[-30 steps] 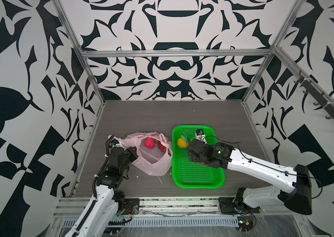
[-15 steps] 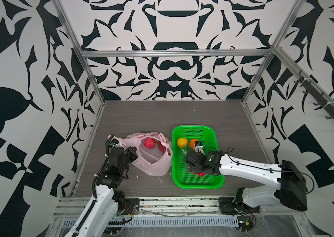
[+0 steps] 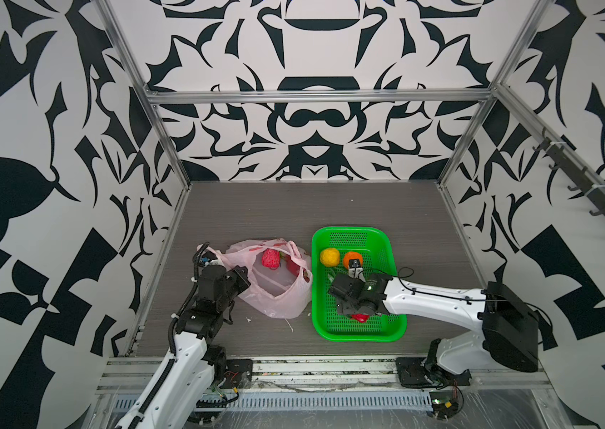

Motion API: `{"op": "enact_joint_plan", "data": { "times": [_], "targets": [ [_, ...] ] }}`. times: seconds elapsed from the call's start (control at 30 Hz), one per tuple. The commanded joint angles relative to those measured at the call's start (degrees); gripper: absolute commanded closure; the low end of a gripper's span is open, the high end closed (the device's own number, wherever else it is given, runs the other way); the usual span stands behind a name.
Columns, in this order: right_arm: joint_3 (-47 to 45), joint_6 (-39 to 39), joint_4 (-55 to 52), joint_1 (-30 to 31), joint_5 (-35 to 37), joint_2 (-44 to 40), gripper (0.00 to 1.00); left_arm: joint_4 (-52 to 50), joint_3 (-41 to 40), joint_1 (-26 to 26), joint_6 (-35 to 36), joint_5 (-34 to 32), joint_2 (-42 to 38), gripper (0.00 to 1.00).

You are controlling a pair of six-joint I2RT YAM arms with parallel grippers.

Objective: Untie the knot of the plastic bag and take out the fruit
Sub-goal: Place the fruit in the basket.

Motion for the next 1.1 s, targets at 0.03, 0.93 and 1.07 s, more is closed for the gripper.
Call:
{"op": "enact_joint_plan", "data": {
  "times": [0.03, 0.93, 1.07],
  "targets": [
    [3.48, -0.81, -1.59, -0.18, 2.02, -0.27, 0.31, 1.03, 1.32, 0.13, 0.58, -0.07, 0.1, 1.0],
    [17.5, -4.76, -14.38, 1.6, 6.92, -1.63, 0.07, 0.07, 0.65, 0.18, 1.02, -0.18, -1.44, 1.0],
    [29.78, -7.67, -20.38, 6.79, 12.67, -2.19, 0.16, -0.35, 0.52, 0.12, 1.2, 0.36, -1.8, 1.0]
  ]
}}
